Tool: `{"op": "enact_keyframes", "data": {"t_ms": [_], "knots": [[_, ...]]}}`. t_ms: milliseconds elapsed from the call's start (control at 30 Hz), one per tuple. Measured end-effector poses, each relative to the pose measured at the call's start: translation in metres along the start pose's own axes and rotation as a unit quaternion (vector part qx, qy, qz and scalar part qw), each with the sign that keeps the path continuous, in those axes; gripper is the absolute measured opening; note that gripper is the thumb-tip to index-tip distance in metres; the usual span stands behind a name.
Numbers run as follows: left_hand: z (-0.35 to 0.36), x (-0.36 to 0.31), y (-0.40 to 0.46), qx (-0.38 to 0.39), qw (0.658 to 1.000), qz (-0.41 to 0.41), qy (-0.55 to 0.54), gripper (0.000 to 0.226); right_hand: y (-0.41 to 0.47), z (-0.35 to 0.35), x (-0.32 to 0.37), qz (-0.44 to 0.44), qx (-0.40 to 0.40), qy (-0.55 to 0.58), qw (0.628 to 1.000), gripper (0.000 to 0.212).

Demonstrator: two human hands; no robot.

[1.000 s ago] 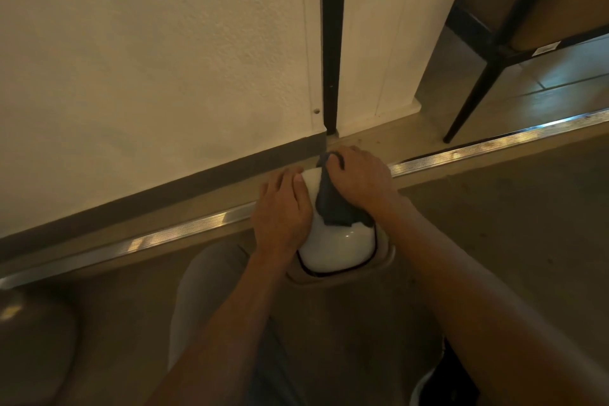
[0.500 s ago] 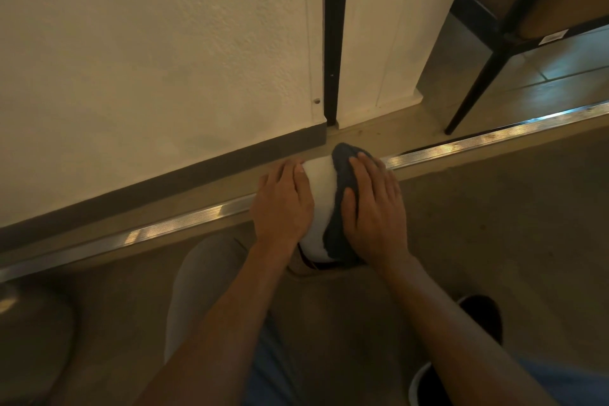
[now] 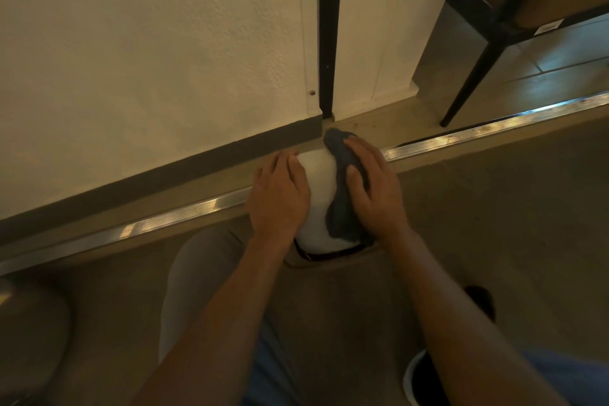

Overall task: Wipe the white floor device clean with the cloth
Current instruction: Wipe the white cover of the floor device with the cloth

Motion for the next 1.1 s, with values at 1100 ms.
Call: {"op": "enact_keyframes", "data": {"t_ms": [1100], "knots": [[0.0, 0.002, 0.003, 0.011, 1.0, 0.026, -0.013, 0.05, 0.063, 0.02, 0.01, 0.166, 0.098, -0.108, 0.975, 0.036]]}}
Point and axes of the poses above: each hand's wrist, its own y-axis towards the middle knuckle, its own z-axis out of the palm, x = y × z, the point moved 2 cm from there along y, towards the middle knuckle, and after that the axes turned 13 degrees about -x, right-handed, at the moved point
